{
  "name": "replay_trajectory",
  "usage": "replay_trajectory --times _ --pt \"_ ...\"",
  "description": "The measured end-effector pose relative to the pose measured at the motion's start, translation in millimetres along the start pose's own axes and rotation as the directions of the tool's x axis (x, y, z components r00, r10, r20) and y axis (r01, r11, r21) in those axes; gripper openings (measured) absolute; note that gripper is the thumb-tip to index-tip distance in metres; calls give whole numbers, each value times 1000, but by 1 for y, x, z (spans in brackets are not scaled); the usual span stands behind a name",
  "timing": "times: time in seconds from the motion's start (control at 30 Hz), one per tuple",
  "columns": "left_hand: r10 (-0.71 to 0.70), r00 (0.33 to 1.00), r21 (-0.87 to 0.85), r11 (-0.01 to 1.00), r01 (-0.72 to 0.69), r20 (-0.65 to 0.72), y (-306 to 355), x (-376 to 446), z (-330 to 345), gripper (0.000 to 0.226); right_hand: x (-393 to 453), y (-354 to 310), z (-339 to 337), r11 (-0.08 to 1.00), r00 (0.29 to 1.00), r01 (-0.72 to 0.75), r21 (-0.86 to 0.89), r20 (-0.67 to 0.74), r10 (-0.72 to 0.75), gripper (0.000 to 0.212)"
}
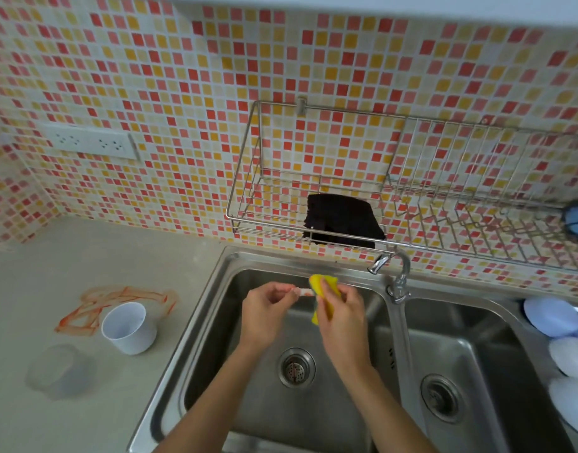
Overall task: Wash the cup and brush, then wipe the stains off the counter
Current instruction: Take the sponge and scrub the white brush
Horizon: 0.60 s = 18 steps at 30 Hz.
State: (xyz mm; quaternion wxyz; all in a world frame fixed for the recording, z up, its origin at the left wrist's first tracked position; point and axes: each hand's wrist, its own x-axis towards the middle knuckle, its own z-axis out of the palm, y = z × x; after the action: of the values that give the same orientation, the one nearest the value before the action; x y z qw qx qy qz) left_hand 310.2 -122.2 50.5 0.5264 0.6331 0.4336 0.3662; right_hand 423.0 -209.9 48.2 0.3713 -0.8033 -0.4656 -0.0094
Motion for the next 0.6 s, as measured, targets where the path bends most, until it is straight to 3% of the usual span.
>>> replay_trajectory --times 0.1,0.23,0.33,0.47,0.6 --pt "-1 1000 8 1000 1 9 2 -2 3 9 -6 -5 3 994 995 102 -25 -19 -102 45" --pt "-13 1000 37 999 14 -6 3 -4 5 8 0 4 4 999 998 -41 -13 -52 40 43" --pt "-6 1000 6 1000 6 14 3 -2 4 7 -11 -4 7 997 997 66 -45 -37 -67 45" --pt "17 999 16 1000 -18 45 1 -1 -1 6 -4 2 3 995 998 -48 -89 -46 44 42" --pt "38 995 23 999 -40 88 -2 9 -12 8 -12 -15 7 991 999 36 -125 -9 -38 43"
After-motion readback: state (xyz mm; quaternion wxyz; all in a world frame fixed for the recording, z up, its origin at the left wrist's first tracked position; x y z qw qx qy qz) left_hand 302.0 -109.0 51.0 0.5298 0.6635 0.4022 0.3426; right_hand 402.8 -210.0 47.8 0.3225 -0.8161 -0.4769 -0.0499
